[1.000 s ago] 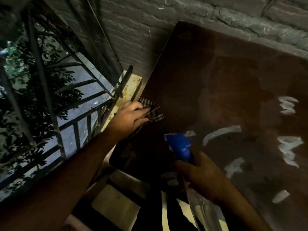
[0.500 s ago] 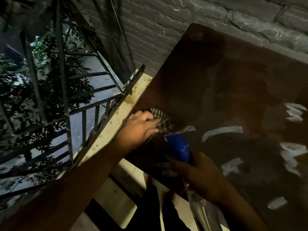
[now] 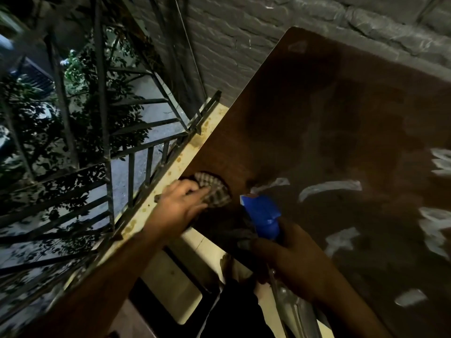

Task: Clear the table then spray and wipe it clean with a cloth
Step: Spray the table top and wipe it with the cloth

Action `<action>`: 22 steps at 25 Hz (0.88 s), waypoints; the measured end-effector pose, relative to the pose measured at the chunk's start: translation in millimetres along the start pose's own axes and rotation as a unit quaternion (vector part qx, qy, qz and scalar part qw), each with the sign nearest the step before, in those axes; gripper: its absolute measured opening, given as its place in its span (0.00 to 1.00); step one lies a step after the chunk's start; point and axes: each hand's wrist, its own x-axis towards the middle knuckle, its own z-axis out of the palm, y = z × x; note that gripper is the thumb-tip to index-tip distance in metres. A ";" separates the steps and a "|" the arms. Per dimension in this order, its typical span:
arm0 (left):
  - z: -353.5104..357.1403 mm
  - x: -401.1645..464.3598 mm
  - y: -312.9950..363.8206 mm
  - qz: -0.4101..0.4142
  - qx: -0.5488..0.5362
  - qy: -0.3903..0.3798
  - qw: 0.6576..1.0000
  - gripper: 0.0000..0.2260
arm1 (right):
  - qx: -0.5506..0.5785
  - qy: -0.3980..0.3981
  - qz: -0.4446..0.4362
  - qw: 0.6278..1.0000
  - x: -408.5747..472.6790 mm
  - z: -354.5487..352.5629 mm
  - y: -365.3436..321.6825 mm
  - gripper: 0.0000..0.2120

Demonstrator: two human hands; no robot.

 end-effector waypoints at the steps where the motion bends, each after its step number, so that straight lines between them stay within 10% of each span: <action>1: -7.4 9.8 -16.7 -0.067 0.003 0.020 0.998 0.18 | -0.002 0.002 0.001 1.000 -1.1 -0.5 0.0 0.17; 4: -4.4 65.5 -37.1 -0.134 0.030 0.048 0.989 0.18 | 0.007 0.014 0.002 1.000 -1.1 -2.7 -0.4 0.20; 10: 13.7 -17.0 38.9 0.029 0.004 -0.028 0.999 0.17 | 0.015 0.033 0.010 0.999 -15.1 -13.3 -1.4 0.22; 15: 4.8 61.0 -13.9 -0.134 0.047 0.035 0.989 0.19 | 0.006 0.072 0.031 0.997 -11.9 -21.9 8.5 0.12; 22: 36.5 3.4 72.1 0.027 -0.002 -0.003 1.000 0.17 | 0.016 0.095 0.033 0.995 -28.3 -34.6 10.9 0.04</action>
